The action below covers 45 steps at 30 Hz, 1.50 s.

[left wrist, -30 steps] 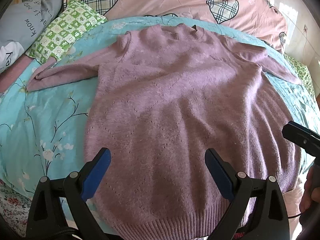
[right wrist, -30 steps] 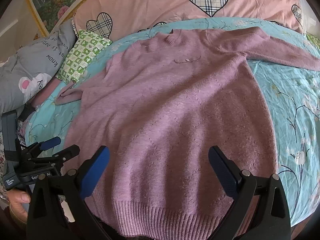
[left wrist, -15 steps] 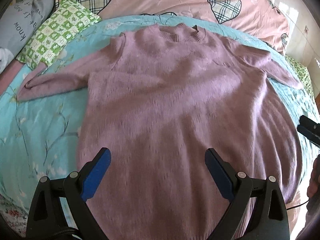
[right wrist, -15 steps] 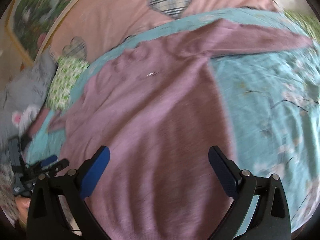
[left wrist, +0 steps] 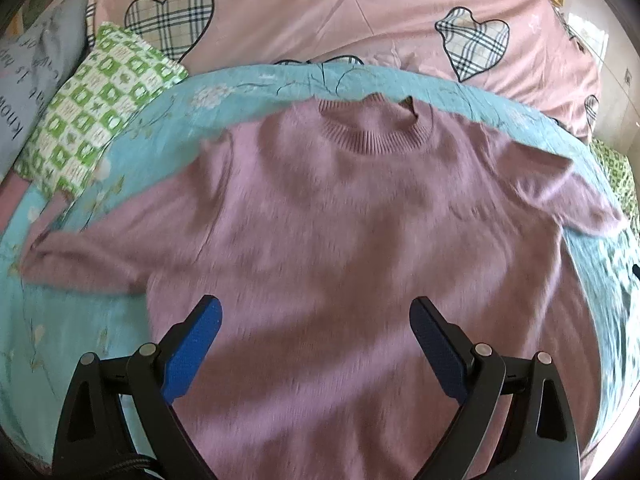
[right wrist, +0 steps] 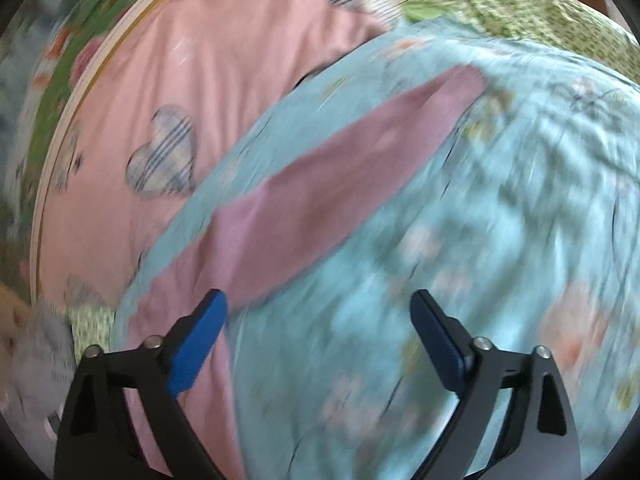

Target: Fold small clothes

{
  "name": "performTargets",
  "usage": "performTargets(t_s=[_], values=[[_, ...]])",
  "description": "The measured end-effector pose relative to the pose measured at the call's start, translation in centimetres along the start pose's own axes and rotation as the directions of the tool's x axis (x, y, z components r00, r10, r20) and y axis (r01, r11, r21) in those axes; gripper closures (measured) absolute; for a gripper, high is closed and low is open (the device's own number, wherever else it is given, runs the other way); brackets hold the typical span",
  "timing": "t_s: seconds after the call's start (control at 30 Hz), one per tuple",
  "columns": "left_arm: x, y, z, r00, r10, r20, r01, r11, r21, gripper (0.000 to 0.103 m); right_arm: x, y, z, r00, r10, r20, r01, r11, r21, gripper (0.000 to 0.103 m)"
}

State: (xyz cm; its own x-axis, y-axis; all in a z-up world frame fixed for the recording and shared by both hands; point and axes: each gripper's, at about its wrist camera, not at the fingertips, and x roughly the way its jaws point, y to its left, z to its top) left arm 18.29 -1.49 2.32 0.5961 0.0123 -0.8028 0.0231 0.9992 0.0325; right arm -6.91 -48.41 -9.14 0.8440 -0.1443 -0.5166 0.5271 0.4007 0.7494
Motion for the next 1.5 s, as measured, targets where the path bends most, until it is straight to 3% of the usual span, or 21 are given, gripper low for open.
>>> performTargets(t_s=[0.2,0.33,0.43,0.5,0.63,0.73,0.83,0.9,1.0,1.17,1.27,1.37,1.47,1.5], values=[[4.7,-0.5,3.1,0.999,0.022,-0.043,-0.022,1.0,0.003,0.008,3.7,-5.5,7.1,0.996,-0.072,0.058,0.06,0.981,0.186,0.035],[7.6,-0.1,4.3,0.996,0.026,-0.087,-0.028,0.999,-0.017,0.008,6.0,-8.5,10.3,0.987,-0.145,0.074,0.122,0.959,0.255,0.04],[9.3,0.1,4.7,0.994,0.02,-0.104,-0.024,0.999,-0.03,0.008,6.8,-9.5,11.5,0.98,-0.166,0.113,0.132,0.957,0.259,0.052],[10.4,0.5,4.8,0.992,0.027,-0.123,-0.032,0.999,-0.032,0.008,7.2,-9.3,12.0,0.979,-0.177,0.102,0.148,0.958,0.246,0.089],[10.6,1.3,4.4,0.992,0.001,-0.129,-0.008,0.998,-0.055,0.008,6.0,-5.2,11.3,0.985,-0.091,0.145,0.068,0.986,0.155,0.091],[9.6,2.1,3.9,0.994,-0.018,-0.112,0.011,0.998,-0.062,0.008,4.9,1.4,9.1,0.988,0.066,0.139,-0.068,0.998,0.005,0.092],[8.2,2.7,3.1,0.994,-0.051,-0.094,0.045,0.996,-0.073,0.008,5.1,8.0,6.3,0.973,0.216,0.075,-0.209,0.973,-0.098,0.092],[7.4,3.2,2.6,0.993,-0.074,-0.088,0.067,0.995,-0.079,0.008,6.3,13.6,3.3,0.942,0.336,-0.023,-0.335,0.929,-0.155,0.092],[6.4,4.3,1.9,0.992,-0.098,-0.085,0.09,0.991,-0.096,0.008,9.0,20.1,-1.0,0.884,0.435,-0.171,-0.463,0.866,-0.189,0.092],[4.9,6.8,0.8,0.986,-0.153,-0.065,0.143,0.979,-0.144,0.008,14.9,28.7,-9.7,0.78,0.483,-0.398,-0.584,0.791,-0.184,0.092],[4.5,7.4,0.4,0.981,-0.182,-0.06,0.172,0.974,-0.145,0.008,17.9,31.9,-14.4,0.734,0.457,-0.503,-0.603,0.778,-0.173,0.092],[4.4,7.2,0.2,0.981,-0.181,-0.065,0.172,0.978,-0.118,0.008,19.7,33.9,-18.7,0.705,0.397,-0.588,-0.599,0.777,-0.194,0.087],[5.3,6.7,0.4,0.974,-0.211,-0.084,0.201,0.973,-0.114,0.008,21.2,33.8,-20.5,0.676,0.348,-0.65,-0.57,0.806,-0.161,0.062],[5.7,6.5,0.5,0.971,-0.219,-0.092,0.208,0.971,-0.116,0.008,21.0,33.4,-20.5,0.665,0.369,-0.649,-0.577,0.806,-0.133,0.061]])
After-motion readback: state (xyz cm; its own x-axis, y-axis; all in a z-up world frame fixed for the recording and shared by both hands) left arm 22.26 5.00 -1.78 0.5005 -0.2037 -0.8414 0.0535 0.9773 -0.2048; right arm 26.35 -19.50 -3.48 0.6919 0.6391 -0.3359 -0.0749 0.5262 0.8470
